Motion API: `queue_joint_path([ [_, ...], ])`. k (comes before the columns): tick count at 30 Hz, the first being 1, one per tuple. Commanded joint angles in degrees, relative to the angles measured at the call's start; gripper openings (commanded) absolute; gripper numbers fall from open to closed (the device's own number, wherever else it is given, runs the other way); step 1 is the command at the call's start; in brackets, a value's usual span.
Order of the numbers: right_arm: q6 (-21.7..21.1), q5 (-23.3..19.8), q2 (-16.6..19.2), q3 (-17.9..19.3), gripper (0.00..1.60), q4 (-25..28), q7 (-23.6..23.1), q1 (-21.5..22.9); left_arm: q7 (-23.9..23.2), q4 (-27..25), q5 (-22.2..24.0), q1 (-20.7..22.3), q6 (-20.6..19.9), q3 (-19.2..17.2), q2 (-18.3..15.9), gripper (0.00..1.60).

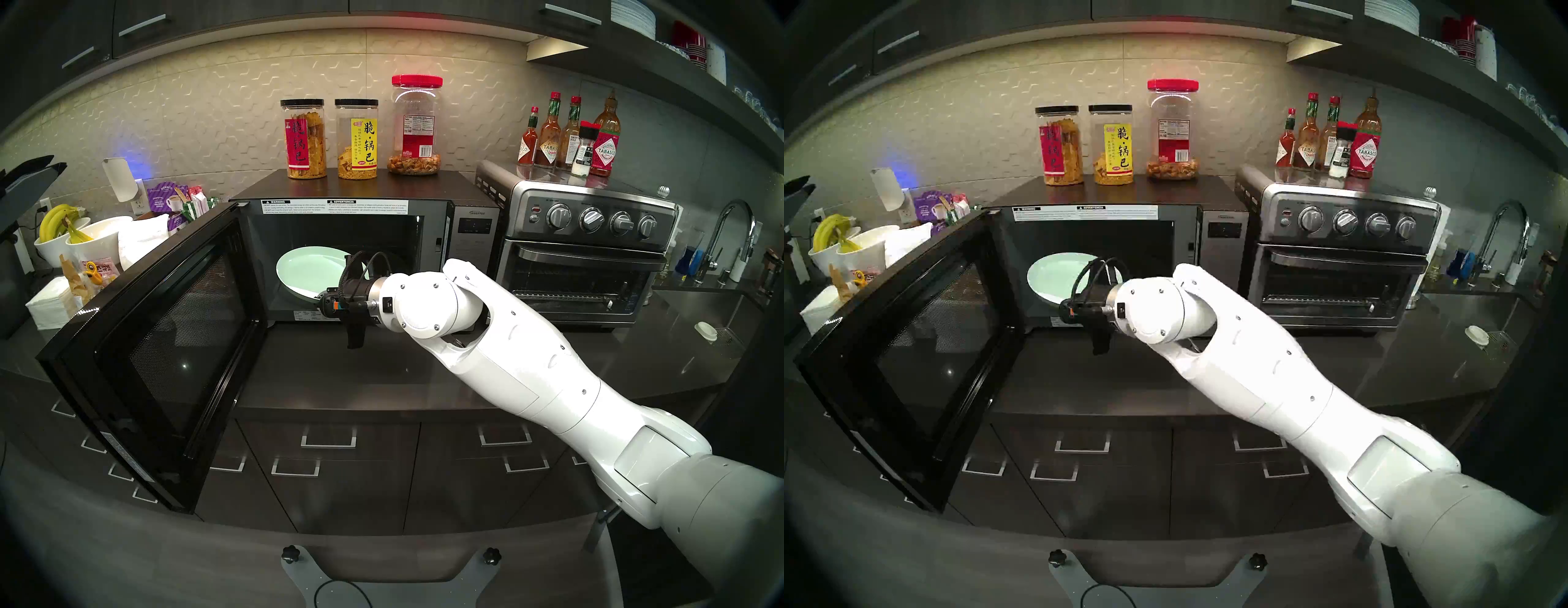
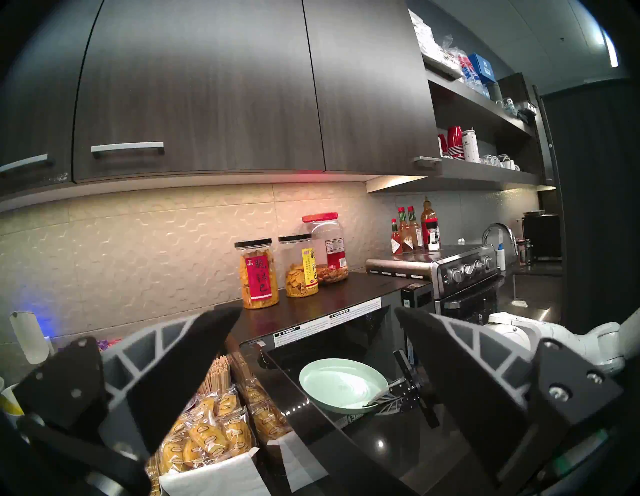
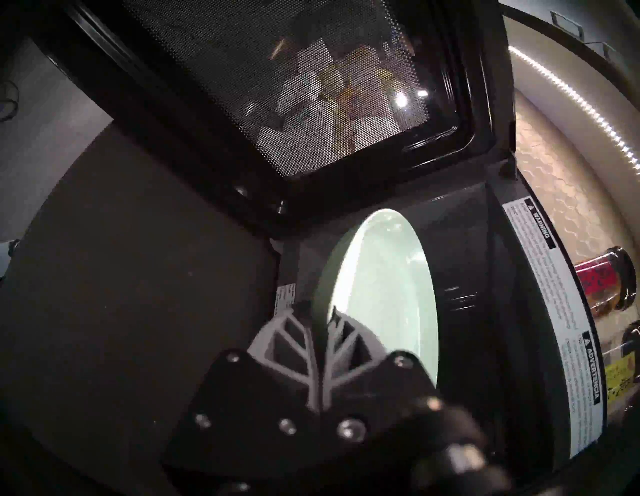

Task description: Open the microwave, put the plate inside, and close the door

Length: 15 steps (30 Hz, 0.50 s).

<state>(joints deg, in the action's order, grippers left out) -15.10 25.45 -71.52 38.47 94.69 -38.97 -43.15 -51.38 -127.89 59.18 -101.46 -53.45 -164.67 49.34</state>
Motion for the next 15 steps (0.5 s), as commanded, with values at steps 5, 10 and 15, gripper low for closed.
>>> queue_joint_path([
  [5,0.0,-0.3,-0.9,0.9,0.00,0.6,0.6,0.6,-6.1,0.1,-0.1,-0.1,0.2,-0.3,-0.2,1.60],
  [10,0.1,-0.3,-0.9,0.9,0.00,0.6,0.6,0.6,-6.3,0.1,-0.2,-0.1,0.2,-0.3,-0.2,1.60],
  [15,0.1,-0.3,-0.9,0.9,0.00,0.6,0.6,0.6,-6.0,0.1,0.0,-0.1,0.2,-0.3,-0.2,1.60],
])
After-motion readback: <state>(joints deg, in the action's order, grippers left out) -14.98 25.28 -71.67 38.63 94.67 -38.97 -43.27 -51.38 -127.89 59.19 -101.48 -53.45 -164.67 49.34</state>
